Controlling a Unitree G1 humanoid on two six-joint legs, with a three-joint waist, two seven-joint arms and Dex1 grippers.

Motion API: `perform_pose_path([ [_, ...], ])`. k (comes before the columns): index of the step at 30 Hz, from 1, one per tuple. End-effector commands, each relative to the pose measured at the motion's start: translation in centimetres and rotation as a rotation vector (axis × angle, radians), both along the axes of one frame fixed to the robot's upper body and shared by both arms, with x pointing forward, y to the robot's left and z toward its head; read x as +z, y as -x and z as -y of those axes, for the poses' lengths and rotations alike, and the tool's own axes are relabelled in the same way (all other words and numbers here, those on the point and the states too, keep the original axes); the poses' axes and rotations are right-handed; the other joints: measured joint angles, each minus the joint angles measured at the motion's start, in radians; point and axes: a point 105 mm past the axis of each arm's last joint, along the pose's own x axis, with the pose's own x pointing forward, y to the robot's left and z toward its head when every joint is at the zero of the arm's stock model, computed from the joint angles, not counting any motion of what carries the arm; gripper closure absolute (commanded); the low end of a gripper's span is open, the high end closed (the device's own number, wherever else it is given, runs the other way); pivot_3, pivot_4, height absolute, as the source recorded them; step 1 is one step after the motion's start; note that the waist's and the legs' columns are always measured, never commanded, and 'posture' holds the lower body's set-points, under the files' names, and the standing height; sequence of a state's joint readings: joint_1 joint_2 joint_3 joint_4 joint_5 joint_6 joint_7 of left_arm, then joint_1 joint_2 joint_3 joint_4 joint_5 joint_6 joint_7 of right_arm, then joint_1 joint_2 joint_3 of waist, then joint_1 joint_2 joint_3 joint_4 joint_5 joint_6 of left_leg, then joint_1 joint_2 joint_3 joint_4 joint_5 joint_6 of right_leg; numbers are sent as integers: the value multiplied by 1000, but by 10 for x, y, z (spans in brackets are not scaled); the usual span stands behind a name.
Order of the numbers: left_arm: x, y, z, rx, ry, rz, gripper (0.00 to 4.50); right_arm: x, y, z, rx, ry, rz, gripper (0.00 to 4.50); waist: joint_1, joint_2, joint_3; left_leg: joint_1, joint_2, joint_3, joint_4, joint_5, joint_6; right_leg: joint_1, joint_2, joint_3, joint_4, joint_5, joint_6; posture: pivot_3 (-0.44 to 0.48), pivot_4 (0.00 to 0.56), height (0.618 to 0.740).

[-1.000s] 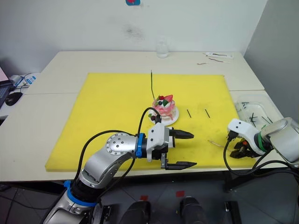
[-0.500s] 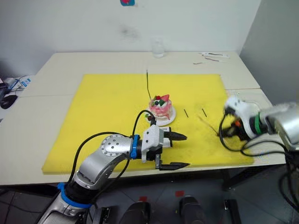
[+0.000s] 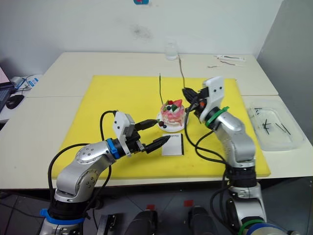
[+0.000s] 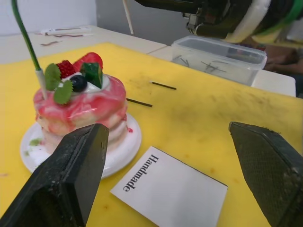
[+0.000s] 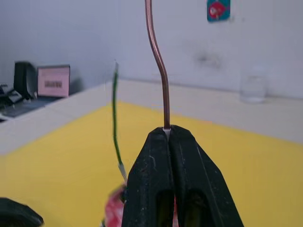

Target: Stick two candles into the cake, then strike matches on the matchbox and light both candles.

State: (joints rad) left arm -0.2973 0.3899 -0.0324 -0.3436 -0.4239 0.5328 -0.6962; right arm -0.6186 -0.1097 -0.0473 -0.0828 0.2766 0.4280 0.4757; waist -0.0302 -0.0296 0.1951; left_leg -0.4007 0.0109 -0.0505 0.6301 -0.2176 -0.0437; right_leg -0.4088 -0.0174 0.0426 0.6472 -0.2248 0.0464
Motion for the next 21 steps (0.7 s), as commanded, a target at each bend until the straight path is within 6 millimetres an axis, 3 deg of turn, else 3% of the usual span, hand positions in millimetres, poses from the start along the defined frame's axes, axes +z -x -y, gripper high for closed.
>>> perform_pose_path([
  [1, 15, -5, -3, 19, 16, 59, 0, 10, -3, 2, -41, -52, 74, 4470, 0, 0, 0, 1, 0, 0, 0, 0, 0, 1, 0, 0, 0, 0, 0, 0, 150, 740],
  [9, 17, -3, -3, 18, 25, 56, 0, -12, -6, -4, -63, -93, 37, 4470, -2, 0, 0, 1, 1, 0, -1, 0, 0, 1, 1, 0, 0, 0, -1, 0, 150, 740],
  [21, 16, -1, -9, 24, 1, 57, 0, -27, -11, -12, -57, -85, 5, 4470, -3, 0, 0, 1, 1, 0, -1, 0, 0, 1, 1, 1, 0, 0, -2, 0, 150, 740],
])
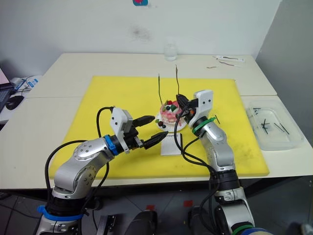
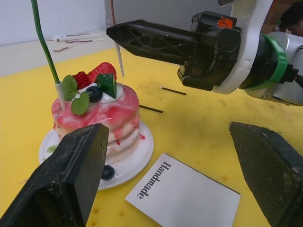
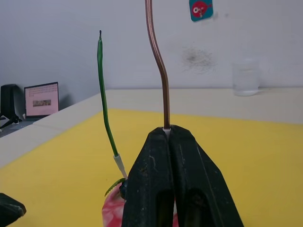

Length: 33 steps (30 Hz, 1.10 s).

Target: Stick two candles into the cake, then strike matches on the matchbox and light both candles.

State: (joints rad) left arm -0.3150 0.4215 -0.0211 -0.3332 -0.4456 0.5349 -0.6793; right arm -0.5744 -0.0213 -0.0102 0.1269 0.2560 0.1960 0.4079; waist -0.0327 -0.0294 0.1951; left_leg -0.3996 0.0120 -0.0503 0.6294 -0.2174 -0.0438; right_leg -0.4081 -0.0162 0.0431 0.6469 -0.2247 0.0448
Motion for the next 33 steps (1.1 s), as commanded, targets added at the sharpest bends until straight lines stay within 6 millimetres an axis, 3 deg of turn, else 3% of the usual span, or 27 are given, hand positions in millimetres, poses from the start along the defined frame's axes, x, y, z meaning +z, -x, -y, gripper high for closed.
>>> perform_pose_path([
  [1, 11, 4, -2, 0, 9, 49, 0, 11, 2, -1, 2, 4, 57, 4470, 0, 0, 0, 0, 0, 0, 0, 0, 0, 0, 0, 0, 0, 0, 0, 0, 150, 740],
  [33, 11, 5, -5, 12, 8, 46, 0, -5, 0, 5, -23, 117, 80, 4470, 0, 0, 0, 0, 0, 0, 0, 0, 0, 0, 0, 0, -1, 0, 0, 0, 150, 740],
])
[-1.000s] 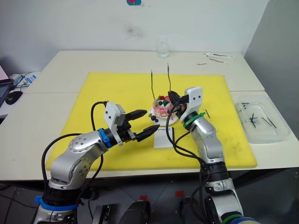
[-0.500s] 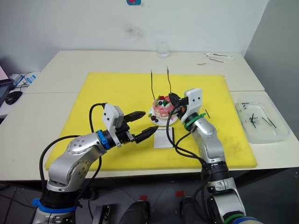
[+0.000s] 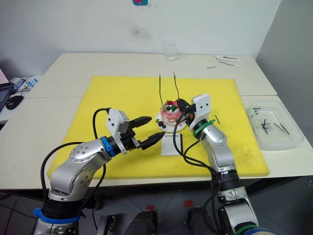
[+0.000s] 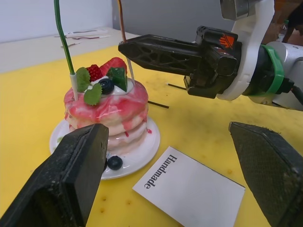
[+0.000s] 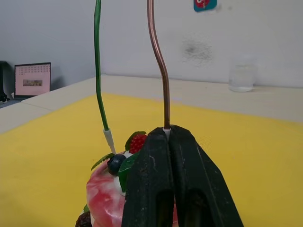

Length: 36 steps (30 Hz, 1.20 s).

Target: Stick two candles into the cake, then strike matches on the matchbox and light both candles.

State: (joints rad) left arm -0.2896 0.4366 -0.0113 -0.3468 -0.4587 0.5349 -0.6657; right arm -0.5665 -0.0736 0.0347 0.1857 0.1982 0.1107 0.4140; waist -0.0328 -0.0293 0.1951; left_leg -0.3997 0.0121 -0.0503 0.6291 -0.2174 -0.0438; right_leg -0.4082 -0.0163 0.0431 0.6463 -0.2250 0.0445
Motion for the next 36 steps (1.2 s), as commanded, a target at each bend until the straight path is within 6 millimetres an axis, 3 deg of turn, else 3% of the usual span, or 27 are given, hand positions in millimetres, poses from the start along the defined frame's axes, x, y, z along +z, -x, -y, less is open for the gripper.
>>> perform_pose_path([
  [1, 14, 3, 0, -9, 8, 56, 0, 6, 2, 1, 1, 8, 45, 4470, 0, 0, 0, 0, 0, 0, 0, 0, 0, 0, 0, 0, 0, 0, 0, 0, 150, 740],
  [23, 18, 0, -1, -4, 6, 64, 0, -17, 8, -7, 13, 83, 33, 4470, 0, 0, 0, 0, 0, 0, 0, 0, 0, 0, 0, 0, 0, -1, -2, 0, 150, 740],
  [32, 19, 0, -1, -4, 3, 65, 0, -16, 5, -1, -4, 79, 32, 4470, 0, 0, 0, 0, 0, 0, 0, 0, 0, 0, 0, 0, 0, -1, -2, 0, 150, 740],
  [36, 18, 0, 0, -7, 2, 65, 0, -8, 5, 2, -15, 66, 64, 3510, 0, 0, 0, 0, 0, 0, 0, 0, 0, 0, 0, 0, 0, -1, -2, 0, 150, 740],
])
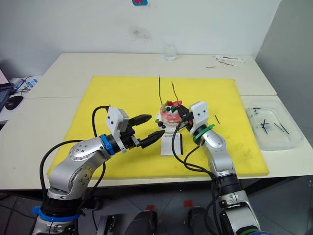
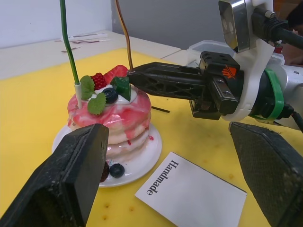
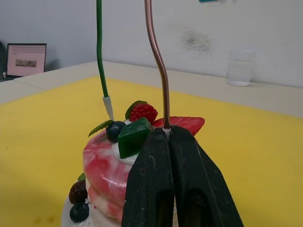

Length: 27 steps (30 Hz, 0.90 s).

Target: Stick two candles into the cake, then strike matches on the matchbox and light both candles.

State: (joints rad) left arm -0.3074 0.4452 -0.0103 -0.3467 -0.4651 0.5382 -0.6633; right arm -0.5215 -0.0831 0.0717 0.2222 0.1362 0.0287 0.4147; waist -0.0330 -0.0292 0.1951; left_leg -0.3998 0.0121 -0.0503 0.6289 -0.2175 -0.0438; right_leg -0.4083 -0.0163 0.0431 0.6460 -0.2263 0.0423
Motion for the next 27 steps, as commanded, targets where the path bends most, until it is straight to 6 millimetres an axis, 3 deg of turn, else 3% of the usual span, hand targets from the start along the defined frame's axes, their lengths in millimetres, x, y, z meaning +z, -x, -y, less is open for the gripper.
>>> perform_pose_path([
  [1, 13, 2, 0, -5, 6, 51, 0, 14, 2, 4, -1, -11, 63, 3141, 0, 0, 0, 0, 0, 0, 0, 0, 0, 0, 0, 0, 0, 0, 0, 0, 150, 740],
  [10, 11, 1, -2, -10, -8, 49, 0, 40, 19, 11, 20, -16, 142, 19, 0, 0, 0, 0, 0, 0, 0, 0, 0, 0, 0, 0, 0, 0, 0, 0, 150, 740],
  [14, 8, 2, -9, -31, -45, 29, 0, 50, 36, 22, 77, 43, 144, 19, 2, 0, 0, -1, 0, 0, 0, 0, 0, -1, 0, 0, -1, 0, 0, 0, 150, 740],
  [19, -4, 9, -20, -105, -86, -88, 0, 48, 63, 38, 203, 193, 94, 19, 2, 0, 0, -1, 0, 0, 0, 0, 0, 0, -1, 0, -1, -2, -4, 0, 150, 740],
  [22, -6, 10, -29, -155, 29, -448, 0, 30, 81, 44, 329, 389, 12, 607, 0, 0, 1, -1, 0, 0, 0, 0, 0, -1, 0, -1, -1, -3, -4, 0, 150, 740],
  [27, -2, 5, -33, -195, 146, -903, 0, 3, 84, 48, 389, 537, -103, 2428, -2, -3, 2, -1, 0, -3, 1, 0, 0, 0, 1, -3, -1, -3, -3, 0, 150, 740],
])
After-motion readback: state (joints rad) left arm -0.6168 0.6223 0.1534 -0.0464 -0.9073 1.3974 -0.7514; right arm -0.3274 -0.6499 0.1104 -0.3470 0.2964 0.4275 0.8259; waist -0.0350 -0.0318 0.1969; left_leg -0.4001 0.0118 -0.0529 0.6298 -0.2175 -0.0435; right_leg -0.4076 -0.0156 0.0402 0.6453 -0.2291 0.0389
